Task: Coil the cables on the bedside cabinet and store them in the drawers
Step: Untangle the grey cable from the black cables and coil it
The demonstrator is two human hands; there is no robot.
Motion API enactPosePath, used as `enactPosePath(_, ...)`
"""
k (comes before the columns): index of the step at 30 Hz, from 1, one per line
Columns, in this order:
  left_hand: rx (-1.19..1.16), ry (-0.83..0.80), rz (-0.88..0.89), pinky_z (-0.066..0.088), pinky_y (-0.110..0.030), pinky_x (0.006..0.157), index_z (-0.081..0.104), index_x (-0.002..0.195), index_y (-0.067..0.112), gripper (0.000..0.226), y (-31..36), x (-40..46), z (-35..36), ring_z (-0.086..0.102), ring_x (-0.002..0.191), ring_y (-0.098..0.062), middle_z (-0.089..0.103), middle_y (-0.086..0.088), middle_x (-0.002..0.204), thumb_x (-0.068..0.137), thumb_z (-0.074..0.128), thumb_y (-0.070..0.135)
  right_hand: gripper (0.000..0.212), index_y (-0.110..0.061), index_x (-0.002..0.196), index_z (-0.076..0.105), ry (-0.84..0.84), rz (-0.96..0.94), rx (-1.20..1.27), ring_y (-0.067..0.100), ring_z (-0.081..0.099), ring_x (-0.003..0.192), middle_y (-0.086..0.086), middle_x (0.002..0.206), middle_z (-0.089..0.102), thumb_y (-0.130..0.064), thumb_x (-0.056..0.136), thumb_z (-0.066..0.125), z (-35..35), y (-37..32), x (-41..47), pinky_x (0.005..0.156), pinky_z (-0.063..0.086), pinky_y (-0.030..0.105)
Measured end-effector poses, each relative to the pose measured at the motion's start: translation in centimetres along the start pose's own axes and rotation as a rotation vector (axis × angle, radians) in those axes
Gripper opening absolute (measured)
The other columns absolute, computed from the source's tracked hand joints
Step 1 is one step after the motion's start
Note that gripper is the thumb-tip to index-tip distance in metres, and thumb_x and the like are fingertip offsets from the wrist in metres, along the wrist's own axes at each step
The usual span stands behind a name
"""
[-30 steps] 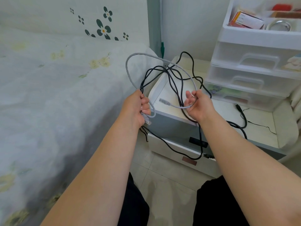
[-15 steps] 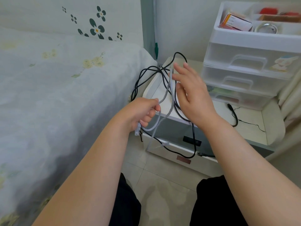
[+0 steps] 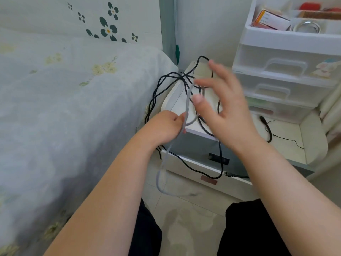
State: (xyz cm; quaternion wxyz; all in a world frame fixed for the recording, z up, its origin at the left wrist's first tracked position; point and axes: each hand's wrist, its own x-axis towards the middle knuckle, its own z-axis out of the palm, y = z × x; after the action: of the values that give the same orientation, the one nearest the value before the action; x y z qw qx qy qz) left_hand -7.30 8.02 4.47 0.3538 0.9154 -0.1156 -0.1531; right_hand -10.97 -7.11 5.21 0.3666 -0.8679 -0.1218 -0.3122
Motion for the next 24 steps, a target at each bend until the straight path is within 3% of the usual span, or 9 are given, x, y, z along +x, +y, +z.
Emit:
enactPosePath(5, 0.042, 0.032, 0.106, 0.023, -0.028, 0.05, 0.033, 0.057, 0.016, 0.044, 0.1, 0.6, 0.5, 0.029, 0.05, -0.014, 0.032, 0.004, 0.053, 0.093, 0.052, 0.033, 0.023, -0.025, 0.1, 0.062, -0.401, 0.17, -0.258, 0.019, 0.053, 0.109, -0.003, 0.121, 0.055, -0.042, 0.093, 0.049, 1.2, 1.8, -0.4, 0.092, 0.04, 0.035)
enactPosePath(8, -0.213, 0.064, 0.083, 0.028, -0.021, 0.051, 0.049, 0.062, 0.024, 0.034, -0.3, 0.7, -0.1, 0.036, 0.051, -0.003, 0.046, 0.002, 0.055, 0.086, 0.065, 0.04, 0.044, -0.015, 0.067, 0.051, -0.457, 0.305, -0.27, 0.021, 0.052, 0.068, 0.001, 0.074, 0.054, -0.048, 0.095, 0.042, 0.0, 2.3, 0.5, 0.057, 0.035, 0.031)
enactPosePath(10, -0.361, 0.118, 0.073, 0.033, -0.021, 0.052, 0.057, 0.072, 0.023, 0.022, -0.7, 0.9, -0.4, 0.04, 0.05, 0.001, 0.053, 0.005, 0.059, 0.084, 0.07, 0.036, 0.053, -0.014, 0.057, 0.042, -0.517, 0.365, -0.304, 0.019, 0.047, 0.058, 0.001, 0.059, 0.05, -0.056, 0.088, 0.05, -0.9, 2.7, 0.9, 0.053, 0.035, 0.03)
enactPosePath(12, -0.468, 0.148, 0.084, 0.03, -0.021, 0.046, 0.059, 0.075, 0.019, 0.019, -1.0, 1.1, -0.5, 0.038, 0.041, -0.001, 0.045, 0.014, 0.049, 0.084, 0.071, 0.031, 0.041, -0.019, 0.073, 0.053, -0.643, 0.4, -0.263, 0.015, 0.059, 0.075, -0.004, 0.084, 0.065, -0.059, 0.078, 0.063, -1.6, 3.1, 0.8, 0.07, 0.049, 0.033)
enactPosePath(14, -0.594, 0.128, 0.118, 0.026, -0.02, 0.043, 0.058, 0.081, 0.014, 0.017, -0.9, 1.1, -0.4, 0.028, 0.038, -0.004, 0.036, 0.015, 0.045, 0.087, 0.068, 0.026, 0.045, -0.03, 0.113, 0.051, -0.791, 0.414, -0.244, 0.012, 0.06, 0.097, -0.014, 0.116, 0.06, -0.054, 0.077, 0.067, -1.9, 2.6, 0.4, 0.088, 0.048, 0.036)
enactPosePath(16, -0.702, 0.097, 0.162, 0.021, -0.02, 0.04, 0.059, 0.086, 0.009, 0.018, -0.7, 1.0, -0.3, 0.021, 0.04, -0.007, 0.03, 0.01, 0.049, 0.091, 0.063, 0.026, 0.045, -0.036, 0.129, 0.04, -0.877, 0.348, -0.33, 0.014, 0.057, 0.099, -0.015, 0.113, 0.059, -0.049, 0.089, 0.056, -1.6, 2.1, 0.0, 0.091, 0.043, 0.036)
enactPosePath(18, -0.73, 0.083, 0.175, 0.021, -0.019, 0.039, 0.063, 0.086, 0.01, 0.028, -0.5, 0.9, -0.2, 0.019, 0.043, -0.008, 0.027, 0.006, 0.052, 0.095, 0.055, 0.035, 0.023, -0.03, 0.108, 0.05, -0.879, 0.268, -0.425, 0.018, 0.055, 0.085, -0.011, 0.091, 0.06, -0.046, 0.097, 0.038, -1.0, 2.0, -0.4, 0.081, 0.041, 0.036)
enactPosePath(20, -0.707, 0.061, 0.135, 0.021, -0.019, 0.04, 0.065, 0.085, 0.013, 0.042, -0.5, 0.7, -0.5, 0.019, 0.043, -0.008, 0.027, 0.007, 0.051, 0.097, 0.045, 0.047, 0.028, -0.025, 0.089, 0.047, -0.784, 0.262, -0.417, 0.021, 0.053, 0.078, -0.003, 0.084, 0.056, -0.045, 0.099, 0.031, -0.8, 2.2, -0.4, 0.068, 0.041, 0.035)
enactPosePath(24, -0.683, -0.22, 0.095, 0.02, -0.02, 0.039, 0.067, 0.073, 0.015, 0.063, -0.8, 0.3, -1.3, 0.018, 0.038, -0.007, 0.024, 0.006, 0.047, 0.087, 0.032, 0.065, 0.022, -0.027, 0.094, 0.048, -0.511, 0.24, -0.375, 0.023, 0.05, 0.081, -0.001, 0.091, 0.046, -0.043, 0.099, 0.033, -0.8, 3.0, -0.3, 0.063, 0.034, 0.032)
